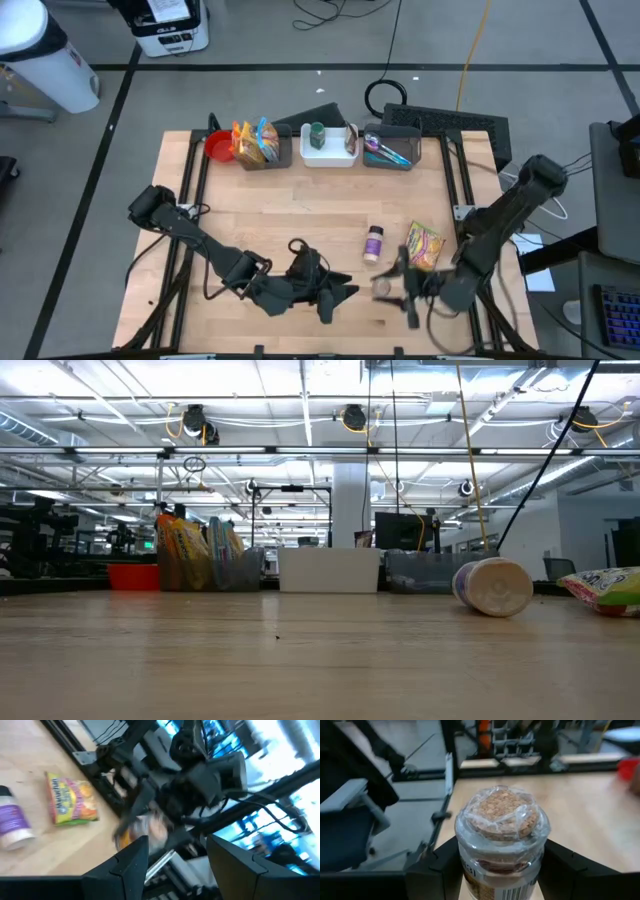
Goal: Pick & Place Food Item
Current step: Put the brown seasoning bottle into the white bin
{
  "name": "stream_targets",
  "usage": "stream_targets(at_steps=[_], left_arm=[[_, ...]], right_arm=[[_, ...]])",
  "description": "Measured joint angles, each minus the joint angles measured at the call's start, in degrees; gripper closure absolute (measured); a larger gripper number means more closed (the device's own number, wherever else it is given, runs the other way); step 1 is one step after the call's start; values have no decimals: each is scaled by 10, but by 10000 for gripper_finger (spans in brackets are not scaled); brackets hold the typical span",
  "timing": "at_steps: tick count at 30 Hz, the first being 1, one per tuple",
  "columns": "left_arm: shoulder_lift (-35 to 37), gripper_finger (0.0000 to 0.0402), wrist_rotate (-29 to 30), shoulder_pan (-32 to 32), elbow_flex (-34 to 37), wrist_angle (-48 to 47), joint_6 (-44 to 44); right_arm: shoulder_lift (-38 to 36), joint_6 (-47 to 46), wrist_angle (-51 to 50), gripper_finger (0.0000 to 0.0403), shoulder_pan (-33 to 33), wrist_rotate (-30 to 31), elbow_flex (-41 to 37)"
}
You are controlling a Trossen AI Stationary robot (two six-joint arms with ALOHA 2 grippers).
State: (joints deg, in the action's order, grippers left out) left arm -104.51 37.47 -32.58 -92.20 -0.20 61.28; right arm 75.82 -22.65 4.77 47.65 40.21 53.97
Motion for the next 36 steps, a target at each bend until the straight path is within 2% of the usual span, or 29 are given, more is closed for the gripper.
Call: stream_targets(at_steps=[3, 6, 9, 14, 17, 20, 27, 31, 36], left_arm=[[4, 192, -8, 14, 0, 8, 18], [6, 192, -25, 37, 0, -1, 60], [11, 192, -82, 74, 0, -4, 77], [26, 192, -245, 155, 1, -29, 79], [41, 192, -279, 191, 1, -62, 78], [61, 192, -298, 224, 0, -107, 63], [69, 192, -392, 285, 0, -152, 46], [68, 192, -388, 306, 0, -201, 25], [68, 192, -393, 335, 0, -195, -17]], right_arm=[[-54, 25, -88, 217, -22, 0, 37], [-73, 57, -183, 217, -52, -15, 90], [-71, 86, -252, 217, -101, -87, 144], [-55, 90, -360, 217, -200, -211, 198], [-57, 88, -402, 217, -256, -263, 216], [-56, 88, -439, 217, -307, -290, 217], [-46, 88, -445, 217, -398, -344, 220], [-39, 88, -426, 217, -435, -374, 221], [-27, 88, -426, 217, -468, -410, 220]])
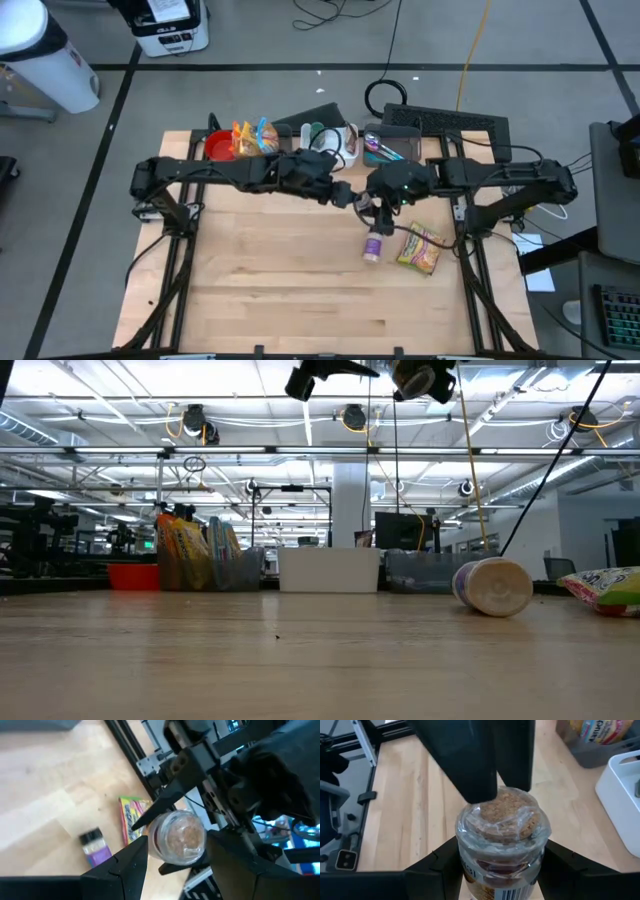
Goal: Pick & Place Food Item
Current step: Put the brown seasoning bottle into the white bin
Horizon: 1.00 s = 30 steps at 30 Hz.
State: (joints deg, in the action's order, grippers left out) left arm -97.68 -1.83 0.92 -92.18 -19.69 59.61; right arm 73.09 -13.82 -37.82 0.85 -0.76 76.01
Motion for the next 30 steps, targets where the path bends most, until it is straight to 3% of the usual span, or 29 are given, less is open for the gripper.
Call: stream_targets(at_steps=[7, 14, 22, 30], left_arm=[[0, 192, -15, 27, 0, 4, -53], [-6, 192, -136, 66, 0, 73, -53], [-6, 190, -158, 69, 0, 103, -62], [-32, 116, -170, 69, 0, 98, -59]], right_arm=[[-3, 3, -7, 216, -16, -24, 0], [-7, 16, -20, 216, -24, -25, 0], [-18, 30, -39, 217, -34, -26, 0], [-44, 35, -58, 217, -50, -26, -1]])
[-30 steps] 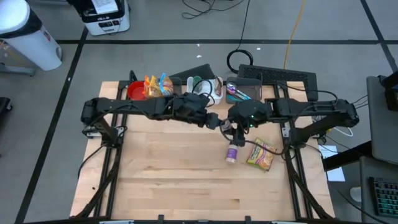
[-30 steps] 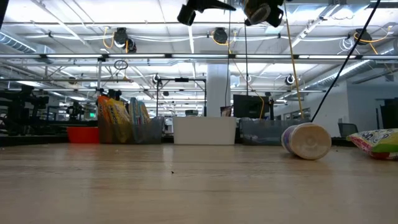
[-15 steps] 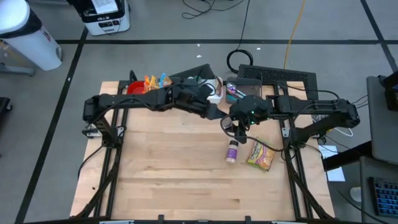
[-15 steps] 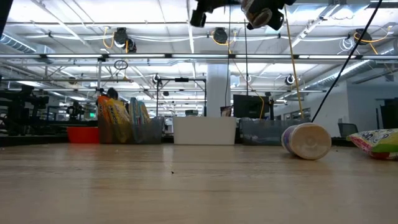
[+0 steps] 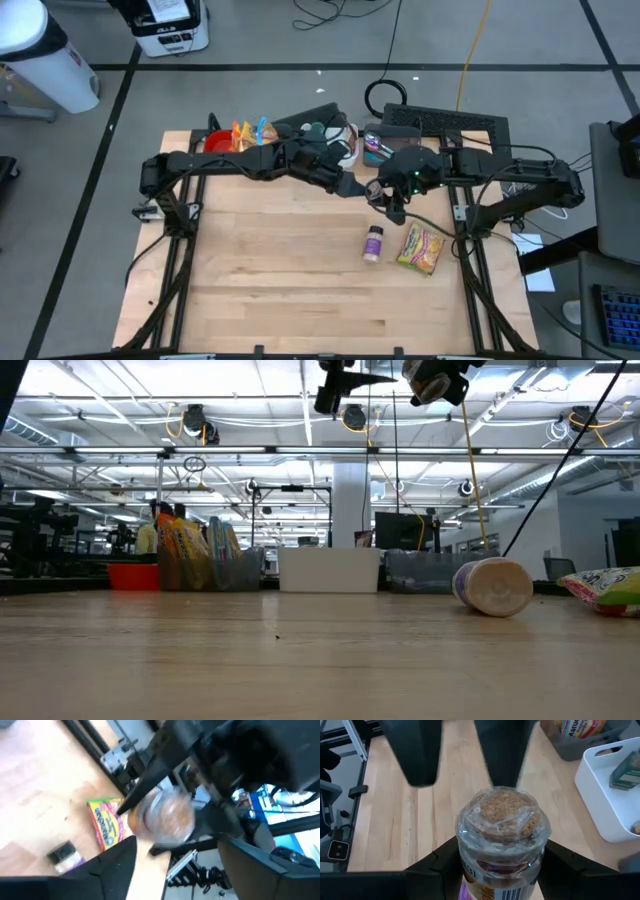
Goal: Pick & Place Food Item
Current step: Put the brown seasoning bottle into the white bin
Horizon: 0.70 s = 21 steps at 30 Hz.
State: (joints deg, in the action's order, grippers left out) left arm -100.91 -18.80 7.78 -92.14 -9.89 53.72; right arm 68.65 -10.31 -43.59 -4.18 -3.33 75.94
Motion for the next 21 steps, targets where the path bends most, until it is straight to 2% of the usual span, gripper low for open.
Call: stream_targets(at_steps=[5, 8, 21], left_arm=[[-12, 68, -1, 1, 0, 5, 7], [-11, 53, 30, 0, 0, 5, 25], [-11, 48, 68, 6, 0, -26, 55]], right_arm=[[-8, 5, -20, 217, -3, 0, 0], [-8, 9, -33, 217, -4, 1, 0], [24, 37, -19, 217, -4, 0, 0]])
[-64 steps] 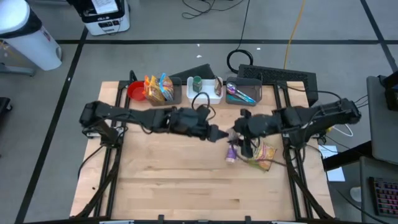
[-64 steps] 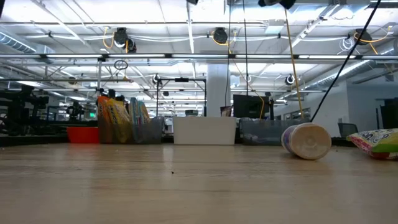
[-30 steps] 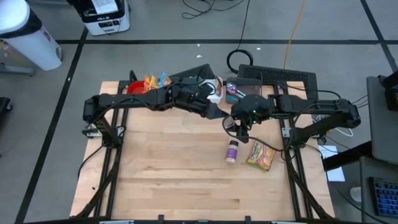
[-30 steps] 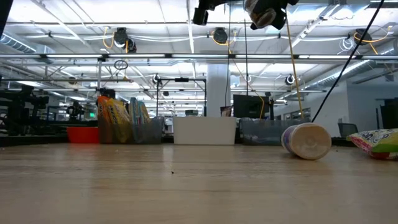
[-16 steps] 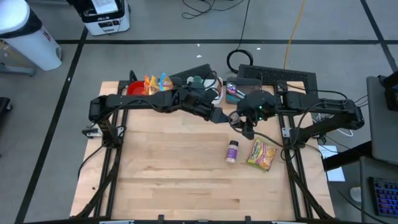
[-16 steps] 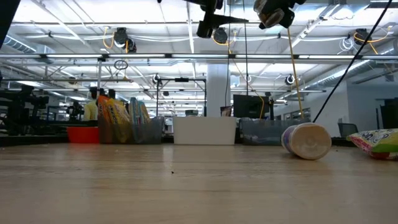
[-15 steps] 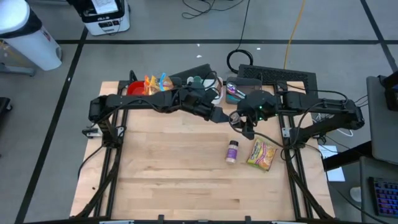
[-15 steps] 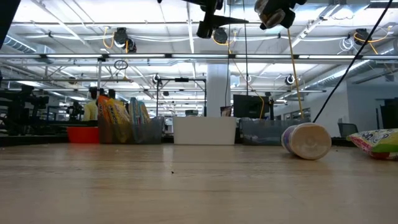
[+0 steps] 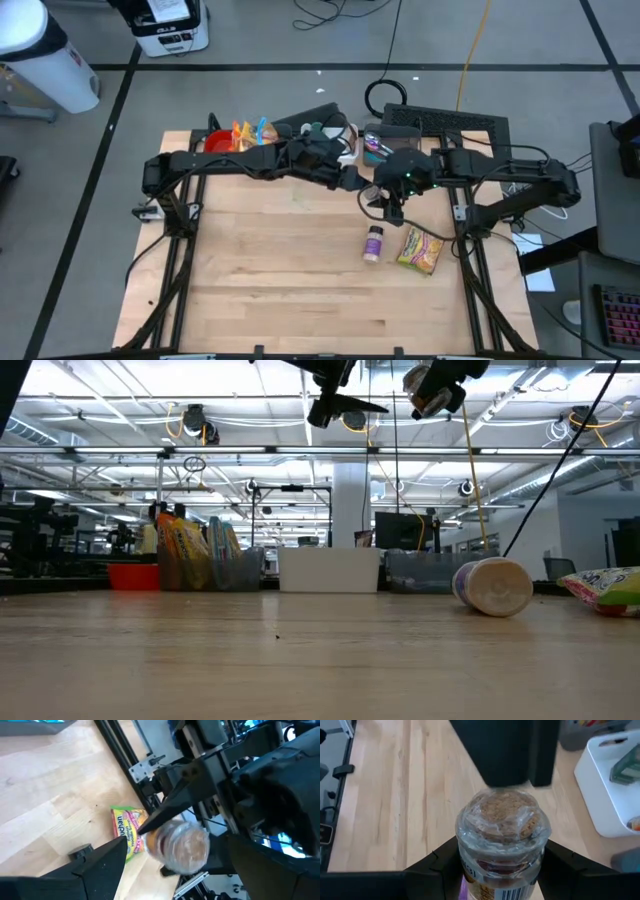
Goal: Pick & Place Food Item
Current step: Put the brown seasoning bottle into the white bin
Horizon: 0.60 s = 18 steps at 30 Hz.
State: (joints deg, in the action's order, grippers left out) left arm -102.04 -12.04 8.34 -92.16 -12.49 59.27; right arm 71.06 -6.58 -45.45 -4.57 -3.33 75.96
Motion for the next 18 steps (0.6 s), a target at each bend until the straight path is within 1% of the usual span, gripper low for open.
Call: stream_targets(at_steps=[6, 18], left_arm=[[0, 48, 1, 0, 0, -26, 5], [1, 48, 4, 3, 0, -40, 13]], right_arm=[[19, 3, 16, 217, -19, -44, 0], [29, 4, 76, 217, -30, -58, 0]])
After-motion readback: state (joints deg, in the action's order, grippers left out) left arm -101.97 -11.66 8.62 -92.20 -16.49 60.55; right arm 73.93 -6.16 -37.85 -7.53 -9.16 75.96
